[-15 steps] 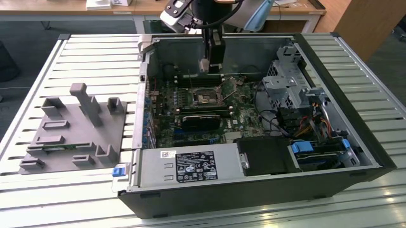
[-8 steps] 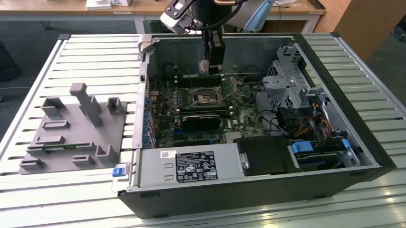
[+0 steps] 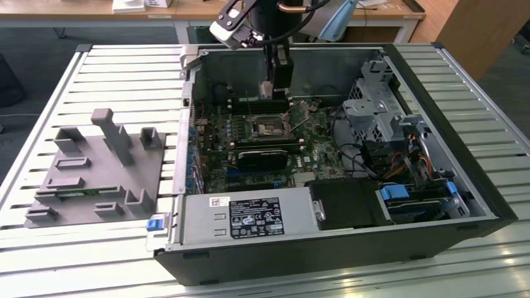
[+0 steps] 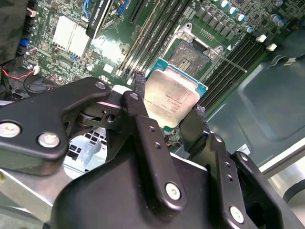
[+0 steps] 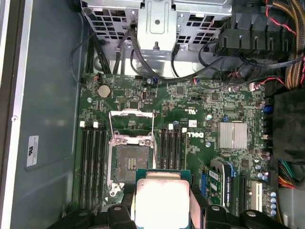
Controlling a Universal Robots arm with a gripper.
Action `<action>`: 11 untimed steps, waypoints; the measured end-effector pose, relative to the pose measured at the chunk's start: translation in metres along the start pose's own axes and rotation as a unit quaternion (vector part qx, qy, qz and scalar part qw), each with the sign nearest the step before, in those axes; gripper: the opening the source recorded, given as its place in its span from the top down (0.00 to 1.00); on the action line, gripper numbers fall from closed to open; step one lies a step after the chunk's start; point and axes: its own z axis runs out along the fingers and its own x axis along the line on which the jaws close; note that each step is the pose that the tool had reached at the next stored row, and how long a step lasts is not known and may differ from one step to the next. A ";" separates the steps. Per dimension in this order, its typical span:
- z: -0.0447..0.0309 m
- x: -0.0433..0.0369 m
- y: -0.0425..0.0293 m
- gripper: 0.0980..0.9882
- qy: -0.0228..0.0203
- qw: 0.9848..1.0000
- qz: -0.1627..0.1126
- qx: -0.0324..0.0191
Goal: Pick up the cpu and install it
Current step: 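Place the cpu into insertion slot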
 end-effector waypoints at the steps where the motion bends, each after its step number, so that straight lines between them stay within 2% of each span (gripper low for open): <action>1: 0.0007 0.0000 0.0000 0.51 0.000 1.000 0.000 0.000; 8: 0.0057 0.0001 -0.0005 0.51 -0.003 1.000 0.000 0.000; 11: 0.0107 0.0002 -0.0009 0.51 -0.003 1.000 0.000 0.000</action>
